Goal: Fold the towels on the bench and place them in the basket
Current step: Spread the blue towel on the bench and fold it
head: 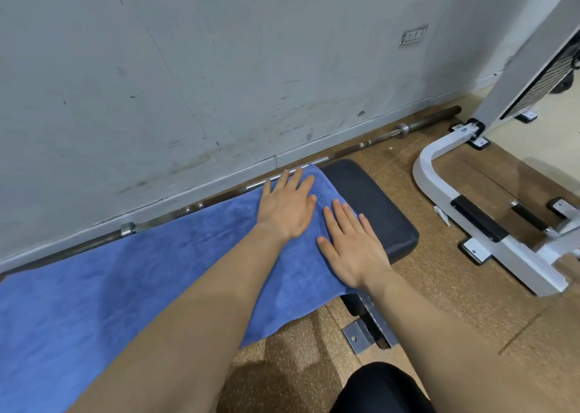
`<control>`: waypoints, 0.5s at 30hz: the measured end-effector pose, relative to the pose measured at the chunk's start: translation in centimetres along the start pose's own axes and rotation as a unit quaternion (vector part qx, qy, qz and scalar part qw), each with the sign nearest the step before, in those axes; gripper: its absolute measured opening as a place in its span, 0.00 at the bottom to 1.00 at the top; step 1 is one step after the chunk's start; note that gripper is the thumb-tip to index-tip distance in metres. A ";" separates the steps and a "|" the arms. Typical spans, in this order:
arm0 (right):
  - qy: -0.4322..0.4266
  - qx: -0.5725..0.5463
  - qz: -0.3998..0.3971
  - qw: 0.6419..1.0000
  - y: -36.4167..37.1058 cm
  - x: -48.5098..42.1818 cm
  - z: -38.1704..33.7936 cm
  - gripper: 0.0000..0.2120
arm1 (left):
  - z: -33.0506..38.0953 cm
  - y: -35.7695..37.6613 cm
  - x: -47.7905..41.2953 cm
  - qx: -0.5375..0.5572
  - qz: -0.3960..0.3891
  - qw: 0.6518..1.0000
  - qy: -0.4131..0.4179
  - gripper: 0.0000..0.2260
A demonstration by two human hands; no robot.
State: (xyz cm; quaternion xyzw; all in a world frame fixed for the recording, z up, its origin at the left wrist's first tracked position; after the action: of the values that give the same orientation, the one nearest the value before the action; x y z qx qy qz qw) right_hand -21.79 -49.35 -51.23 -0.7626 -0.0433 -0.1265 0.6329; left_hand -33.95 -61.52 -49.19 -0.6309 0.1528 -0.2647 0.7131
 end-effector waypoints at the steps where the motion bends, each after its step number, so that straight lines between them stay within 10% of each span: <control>1: 0.005 0.002 0.003 1.000 0.4 -0.1 0.1 0.34 | 0.0 -0.1 -1.3 -0.001 -0.013 1.000 0.010 0.23; 7: 0.008 0.010 0.018 1.000 1.2 -0.5 0.5 0.37 | -0.6 1.3 -6.2 0.008 -0.104 0.994 0.035 0.25; 15: -0.018 0.018 -0.029 0.999 0.2 -0.5 0.8 0.34 | -1.5 1.4 -5.0 0.033 -0.003 0.998 0.062 0.26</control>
State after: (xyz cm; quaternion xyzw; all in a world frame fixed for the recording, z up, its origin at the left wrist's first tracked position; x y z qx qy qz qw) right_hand -22.15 -48.56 -51.68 -0.7519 -0.0789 -0.1306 0.6414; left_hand -38.64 -59.82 -51.41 -0.5895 0.1859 -0.3101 0.7223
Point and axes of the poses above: each hand's wrist, its own x-axis away from the middle knuckle, its own y-axis out of the palm, z = x × y, the point moved 1 cm from there along -x, towards the middle knuckle, and after that the axes turned 4 degrees about -z, right-handed, at the moved point
